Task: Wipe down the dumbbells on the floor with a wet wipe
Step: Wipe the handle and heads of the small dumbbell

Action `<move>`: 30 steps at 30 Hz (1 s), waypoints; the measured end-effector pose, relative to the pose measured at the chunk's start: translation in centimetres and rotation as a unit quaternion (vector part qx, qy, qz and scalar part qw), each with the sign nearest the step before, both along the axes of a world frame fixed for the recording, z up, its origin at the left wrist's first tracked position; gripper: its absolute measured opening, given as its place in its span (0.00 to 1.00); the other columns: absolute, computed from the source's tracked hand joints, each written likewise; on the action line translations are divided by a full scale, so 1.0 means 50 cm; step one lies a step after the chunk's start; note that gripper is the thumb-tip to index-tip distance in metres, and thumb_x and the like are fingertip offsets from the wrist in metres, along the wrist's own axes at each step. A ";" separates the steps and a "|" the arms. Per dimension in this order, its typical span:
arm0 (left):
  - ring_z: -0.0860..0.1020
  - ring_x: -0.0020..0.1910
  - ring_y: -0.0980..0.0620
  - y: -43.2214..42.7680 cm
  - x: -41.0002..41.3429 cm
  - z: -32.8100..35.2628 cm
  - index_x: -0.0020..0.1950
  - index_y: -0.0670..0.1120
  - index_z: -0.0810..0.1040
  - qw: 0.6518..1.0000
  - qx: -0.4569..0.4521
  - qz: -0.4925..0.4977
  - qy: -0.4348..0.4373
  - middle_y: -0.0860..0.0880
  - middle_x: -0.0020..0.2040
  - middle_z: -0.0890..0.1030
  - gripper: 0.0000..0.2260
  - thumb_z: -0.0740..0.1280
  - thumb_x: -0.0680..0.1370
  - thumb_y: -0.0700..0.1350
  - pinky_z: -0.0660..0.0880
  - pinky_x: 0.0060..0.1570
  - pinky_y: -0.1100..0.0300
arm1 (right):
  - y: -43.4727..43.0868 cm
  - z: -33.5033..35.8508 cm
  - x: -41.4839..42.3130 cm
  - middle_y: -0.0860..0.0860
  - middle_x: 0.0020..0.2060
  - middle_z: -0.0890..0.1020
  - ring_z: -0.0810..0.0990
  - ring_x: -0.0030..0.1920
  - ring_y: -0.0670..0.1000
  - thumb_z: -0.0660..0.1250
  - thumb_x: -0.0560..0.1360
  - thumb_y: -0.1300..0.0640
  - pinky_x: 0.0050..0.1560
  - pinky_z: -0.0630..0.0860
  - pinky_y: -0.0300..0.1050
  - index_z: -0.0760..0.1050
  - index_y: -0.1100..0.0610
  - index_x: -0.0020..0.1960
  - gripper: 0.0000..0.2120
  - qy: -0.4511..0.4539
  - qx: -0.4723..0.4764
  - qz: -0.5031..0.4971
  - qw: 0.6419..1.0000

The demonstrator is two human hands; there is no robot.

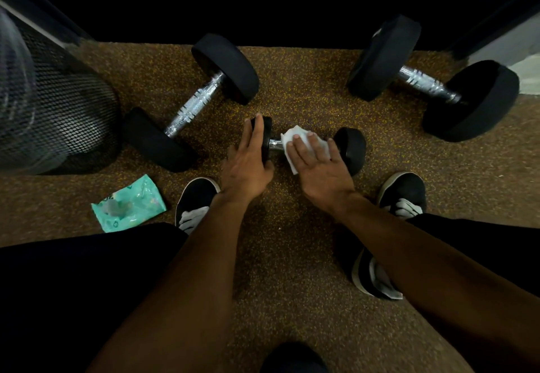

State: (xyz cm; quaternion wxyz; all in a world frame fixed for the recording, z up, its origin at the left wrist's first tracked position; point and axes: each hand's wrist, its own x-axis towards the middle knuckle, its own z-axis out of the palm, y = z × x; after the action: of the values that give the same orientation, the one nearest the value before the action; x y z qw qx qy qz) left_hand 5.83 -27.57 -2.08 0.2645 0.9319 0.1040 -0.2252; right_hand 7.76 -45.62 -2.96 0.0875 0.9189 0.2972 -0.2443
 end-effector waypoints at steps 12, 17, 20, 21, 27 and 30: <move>0.67 0.68 0.36 -0.002 -0.001 0.003 0.82 0.54 0.39 1.000 0.002 -0.007 0.010 0.52 0.83 0.42 0.44 0.67 0.77 0.42 0.69 0.65 0.40 | -0.008 -0.009 -0.010 0.56 0.79 0.54 0.52 0.78 0.63 0.39 0.76 0.52 0.72 0.53 0.67 0.52 0.58 0.79 0.32 -0.025 0.009 0.018 0.999; 0.67 0.68 0.34 0.000 -0.005 0.000 0.82 0.54 0.39 1.000 -0.004 -0.013 0.020 0.52 0.83 0.41 0.45 0.67 0.77 0.42 0.68 0.66 0.40 | 0.039 -0.004 0.005 0.55 0.79 0.49 0.47 0.78 0.62 0.41 0.78 0.54 0.75 0.49 0.65 0.46 0.57 0.80 0.30 -0.002 0.036 0.048 0.998; 0.68 0.68 0.34 -0.001 -0.006 -0.005 0.82 0.54 0.39 1.000 0.000 -0.010 0.015 0.52 0.83 0.42 0.46 0.68 0.76 0.42 0.69 0.65 0.39 | 0.041 -0.005 -0.001 0.55 0.79 0.50 0.48 0.78 0.61 0.38 0.76 0.53 0.75 0.49 0.64 0.47 0.57 0.80 0.31 0.006 0.038 0.053 0.998; 0.68 0.69 0.34 -0.003 -0.005 -0.005 0.82 0.54 0.39 1.000 -0.002 -0.008 0.013 0.51 0.83 0.42 0.46 0.69 0.76 0.42 0.69 0.66 0.40 | 0.032 -0.007 -0.006 0.55 0.79 0.50 0.48 0.78 0.61 0.36 0.76 0.53 0.75 0.49 0.63 0.48 0.57 0.79 0.32 0.005 0.034 0.054 0.998; 0.68 0.67 0.34 -0.010 -0.010 -0.001 0.82 0.53 0.39 1.000 0.018 -0.010 0.005 0.50 0.83 0.42 0.47 0.70 0.76 0.43 0.70 0.64 0.39 | 0.028 -0.003 -0.016 0.55 0.79 0.48 0.46 0.79 0.61 0.40 0.77 0.54 0.76 0.47 0.63 0.45 0.56 0.80 0.31 0.013 0.051 -0.016 0.998; 0.67 0.69 0.33 -0.007 -0.019 -0.008 0.82 0.53 0.39 1.000 0.009 -0.013 -0.003 0.49 0.83 0.41 0.46 0.69 0.76 0.41 0.69 0.65 0.39 | 0.069 0.005 0.010 0.54 0.79 0.43 0.40 0.78 0.59 0.48 0.80 0.55 0.76 0.43 0.62 0.39 0.57 0.79 0.31 0.050 0.061 -0.030 0.996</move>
State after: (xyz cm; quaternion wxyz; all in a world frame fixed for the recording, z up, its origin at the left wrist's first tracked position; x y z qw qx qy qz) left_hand 4.87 -27.91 -2.49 0.2536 0.9362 0.0928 -0.2251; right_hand 8.25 -42.19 -2.73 0.0089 0.9178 0.2874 -0.2738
